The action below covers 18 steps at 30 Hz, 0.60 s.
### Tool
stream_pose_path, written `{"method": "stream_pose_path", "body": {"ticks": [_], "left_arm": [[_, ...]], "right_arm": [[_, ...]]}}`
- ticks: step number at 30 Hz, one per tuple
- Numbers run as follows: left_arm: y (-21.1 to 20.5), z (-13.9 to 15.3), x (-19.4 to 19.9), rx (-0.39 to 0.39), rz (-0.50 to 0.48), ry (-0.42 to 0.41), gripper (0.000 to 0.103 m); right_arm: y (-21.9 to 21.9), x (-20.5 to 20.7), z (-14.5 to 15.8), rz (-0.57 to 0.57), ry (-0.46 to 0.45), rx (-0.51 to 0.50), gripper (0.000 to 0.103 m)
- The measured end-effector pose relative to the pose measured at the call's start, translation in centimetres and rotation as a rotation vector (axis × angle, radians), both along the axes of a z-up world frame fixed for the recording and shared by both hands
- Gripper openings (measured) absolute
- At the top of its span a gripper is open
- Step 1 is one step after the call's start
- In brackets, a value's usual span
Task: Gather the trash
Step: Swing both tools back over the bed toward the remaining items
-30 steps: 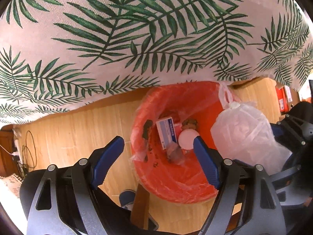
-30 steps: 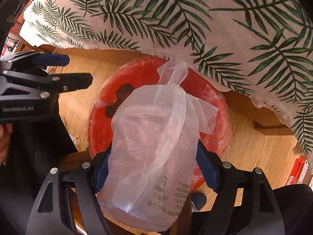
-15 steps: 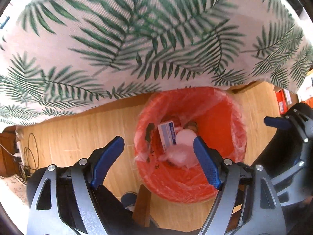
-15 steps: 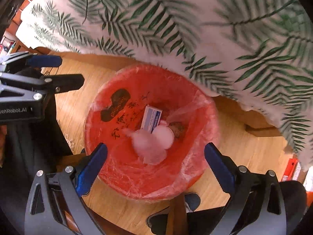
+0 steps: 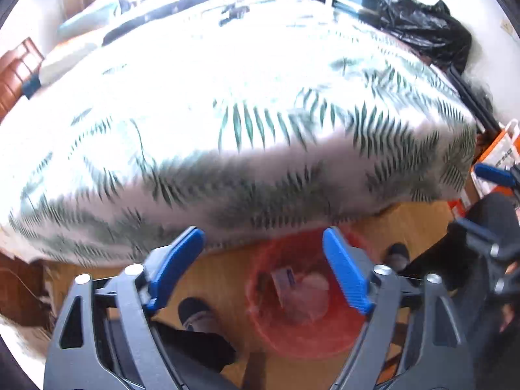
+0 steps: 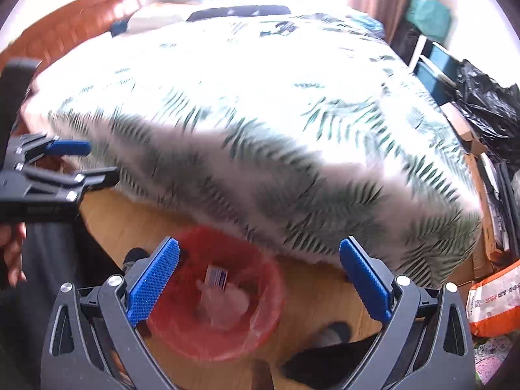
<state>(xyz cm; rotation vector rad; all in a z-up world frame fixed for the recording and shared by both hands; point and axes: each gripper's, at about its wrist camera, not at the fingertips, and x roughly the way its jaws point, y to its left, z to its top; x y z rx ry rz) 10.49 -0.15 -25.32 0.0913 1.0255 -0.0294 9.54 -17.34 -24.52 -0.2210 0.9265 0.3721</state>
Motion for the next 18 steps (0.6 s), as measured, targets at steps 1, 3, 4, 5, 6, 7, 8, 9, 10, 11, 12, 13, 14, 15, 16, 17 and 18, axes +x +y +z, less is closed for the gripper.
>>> {"method": "stream_pose_path", "body": {"ticks": [1,3,4,5,6,7,8,9,10,11,12,13,14,15,16,17,18], "left_arm": [[0.1,0.7,0.8,0.009,-0.005,-0.008,0.091],[0.3,2.2,2.8,0.041,-0.007,-0.011,0.091],[0.6,2.9,3.9,0.054,-0.010,-0.022,0.091],[0.9,3.6,5.1,0.056,-0.016,-0.034,0.091],[1.4,4.3,6.6,0.049,-0.023,-0.048,0.092],[2.0,4.9,8.1,0.041,-0.026,-0.067,0.092],[2.7,5.4,9.7,0.034,-0.028,-0.089,0.093],[3.3,5.9,11.5,0.038,-0.026,-0.112,0.094],[3.9,6.2,13.3,0.050,-0.019,-0.134,0.096],[4.6,6.6,15.2,0.055,-0.010,-0.153,0.096],[5.3,7.0,17.4,0.048,0.000,-0.173,0.096],[5.5,7.2,19.5,0.041,0.008,-0.190,0.096],[6.1,7.3,21.6,0.040,0.018,-0.208,0.096],[6.7,7.5,23.9,0.042,0.030,-0.218,0.095],[7.3,7.5,26.2,0.042,0.037,-0.225,0.095],[8.0,7.5,28.2,0.037,0.041,-0.234,0.095],[8.4,7.2,30.3,0.038,0.048,-0.239,0.095]], "right_arm": [[-0.2,0.9,0.7,-0.008,-0.009,-0.005,0.098],[-0.7,3.6,2.2,-0.043,-0.028,0.002,0.098],[-1.0,5.0,2.9,-0.059,-0.031,0.012,0.098],[-1.1,6.4,3.2,-0.072,-0.032,0.014,0.098],[-1.3,8.3,3.7,-0.087,-0.037,0.007,0.098],[-1.5,10.1,4.1,-0.100,-0.041,0.000,0.098],[-1.7,11.4,4.4,-0.108,-0.046,-0.001,0.098],[-2.0,13.0,4.8,-0.113,-0.051,-0.001,0.098],[-2.0,14.9,5.2,-0.119,-0.056,-0.009,0.098],[-1.9,16.9,5.3,-0.128,-0.063,-0.020,0.098],[-1.8,18.9,5.5,-0.133,-0.070,-0.027,0.098],[-1.8,20.6,5.6,-0.135,-0.076,-0.033,0.098],[-1.6,22.6,5.8,-0.139,-0.087,-0.038,0.098],[-1.4,24.5,5.9,-0.140,-0.096,-0.036,0.098],[-1.3,26.2,6.0,-0.142,-0.104,-0.033,0.098],[-1.1,28.0,6.0,-0.151,-0.113,-0.036,0.098],[-0.9,29.7,5.9,-0.157,-0.116,-0.035,0.098]]}}
